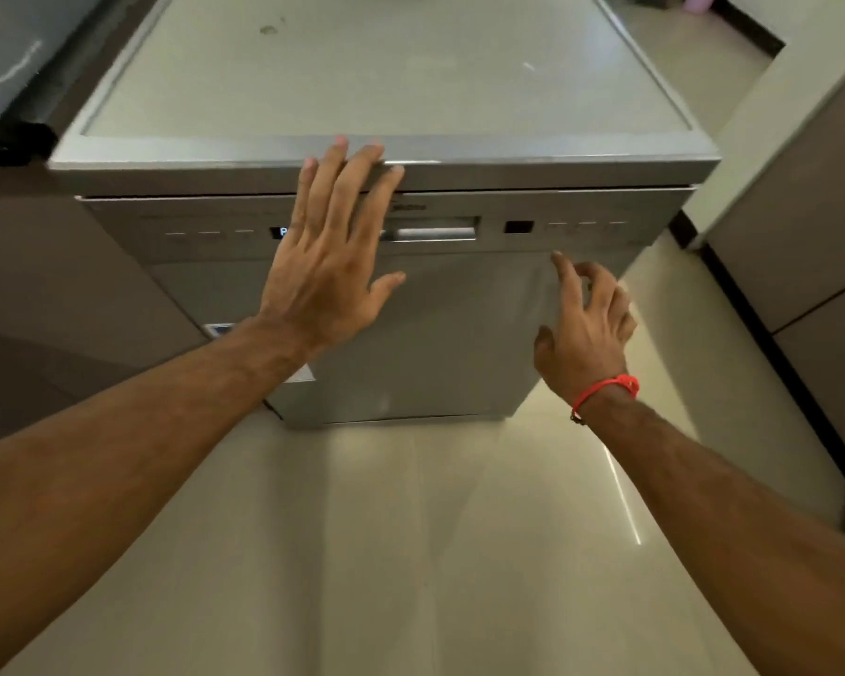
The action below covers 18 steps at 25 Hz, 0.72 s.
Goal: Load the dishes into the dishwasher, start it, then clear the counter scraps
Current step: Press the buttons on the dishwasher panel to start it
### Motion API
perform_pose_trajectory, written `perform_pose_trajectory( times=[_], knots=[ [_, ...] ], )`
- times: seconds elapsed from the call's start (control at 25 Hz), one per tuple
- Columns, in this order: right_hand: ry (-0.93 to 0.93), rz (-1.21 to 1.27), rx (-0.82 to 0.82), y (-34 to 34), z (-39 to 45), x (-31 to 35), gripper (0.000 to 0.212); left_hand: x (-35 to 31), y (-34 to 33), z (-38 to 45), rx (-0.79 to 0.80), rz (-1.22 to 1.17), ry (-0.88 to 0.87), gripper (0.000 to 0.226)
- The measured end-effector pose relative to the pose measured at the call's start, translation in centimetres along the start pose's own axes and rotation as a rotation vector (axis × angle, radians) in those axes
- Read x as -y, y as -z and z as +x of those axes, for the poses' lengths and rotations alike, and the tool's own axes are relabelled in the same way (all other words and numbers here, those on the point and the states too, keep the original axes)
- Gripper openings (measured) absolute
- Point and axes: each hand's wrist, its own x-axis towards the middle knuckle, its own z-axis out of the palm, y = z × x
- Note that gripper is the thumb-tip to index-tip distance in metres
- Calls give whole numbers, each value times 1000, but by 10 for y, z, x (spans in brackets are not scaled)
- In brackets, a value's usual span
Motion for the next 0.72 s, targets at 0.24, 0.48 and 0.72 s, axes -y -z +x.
perform_pose_trajectory(
  times=[0.24,0.48,0.72],
  knots=[
    [-3,-70,213,5,4,-46,110,-91,-38,61,18,82,49,121],
    [158,-23,175,9,17,-56,104,-98,-51,65,-6,135,109,128],
    [148,-15,139,1,22,-50,94,-99,-57,65,-20,153,116,128]
  ],
)
